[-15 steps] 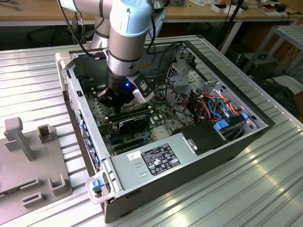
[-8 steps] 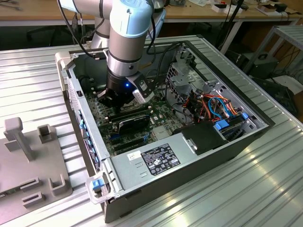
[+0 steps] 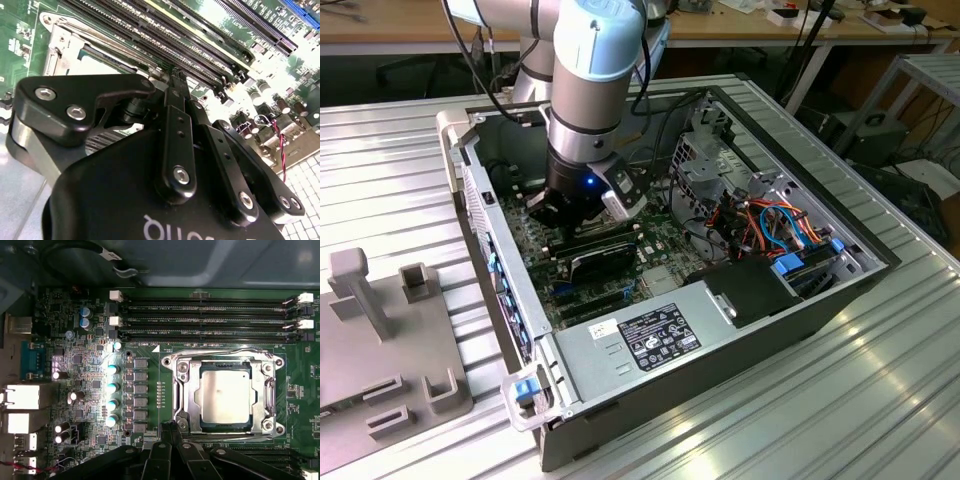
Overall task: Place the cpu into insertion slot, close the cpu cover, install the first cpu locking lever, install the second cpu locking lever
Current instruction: 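Install the second cpu locking lever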
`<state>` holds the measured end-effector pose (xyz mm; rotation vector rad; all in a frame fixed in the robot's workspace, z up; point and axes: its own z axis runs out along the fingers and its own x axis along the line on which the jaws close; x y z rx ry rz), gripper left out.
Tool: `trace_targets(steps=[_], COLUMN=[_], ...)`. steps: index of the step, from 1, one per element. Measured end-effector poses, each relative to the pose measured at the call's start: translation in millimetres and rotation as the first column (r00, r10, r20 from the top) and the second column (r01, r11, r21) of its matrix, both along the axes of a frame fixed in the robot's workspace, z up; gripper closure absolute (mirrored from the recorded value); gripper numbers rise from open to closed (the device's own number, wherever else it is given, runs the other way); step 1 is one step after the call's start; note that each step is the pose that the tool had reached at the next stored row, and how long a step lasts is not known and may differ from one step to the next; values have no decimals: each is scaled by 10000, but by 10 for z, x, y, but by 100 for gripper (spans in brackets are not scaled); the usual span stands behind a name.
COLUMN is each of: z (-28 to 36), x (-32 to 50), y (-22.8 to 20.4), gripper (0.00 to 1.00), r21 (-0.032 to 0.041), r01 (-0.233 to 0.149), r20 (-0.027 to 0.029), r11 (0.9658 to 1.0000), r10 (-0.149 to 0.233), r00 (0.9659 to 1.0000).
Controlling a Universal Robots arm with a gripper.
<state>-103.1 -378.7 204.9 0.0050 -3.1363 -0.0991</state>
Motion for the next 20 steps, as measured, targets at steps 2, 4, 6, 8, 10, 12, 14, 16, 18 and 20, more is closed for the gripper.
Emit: trace_targets(steps=[2,4,6,8,10,12,14,16,18,20], z=[42,60,77,98,124,158,200,200,204,205], x=[-1,-2,-2,-2,-2,-2,-2,-2,-2,-2], y=[-1,2,8,16,21,23,23,23,23,23], gripper=[89,89,89,89,89,89,89,89,89,89], r21=[-24,-36,-46,-56,-64,-63,-62,-61,-64,-63], r01=[-2,1,2,1,-3,-4,-3,-3,-3,-3], r20=[-12,-11,-12,-12,-14,-12,-11,-11,-12,-12], r11=[10000,10000,10000,10000,10000,10000,10000,10000,10000,10000], r10=[2,-1,-2,-1,3,4,3,3,3,3], r00=[10000,10000,10000,10000,10000,10000,10000,10000,10000,10000])
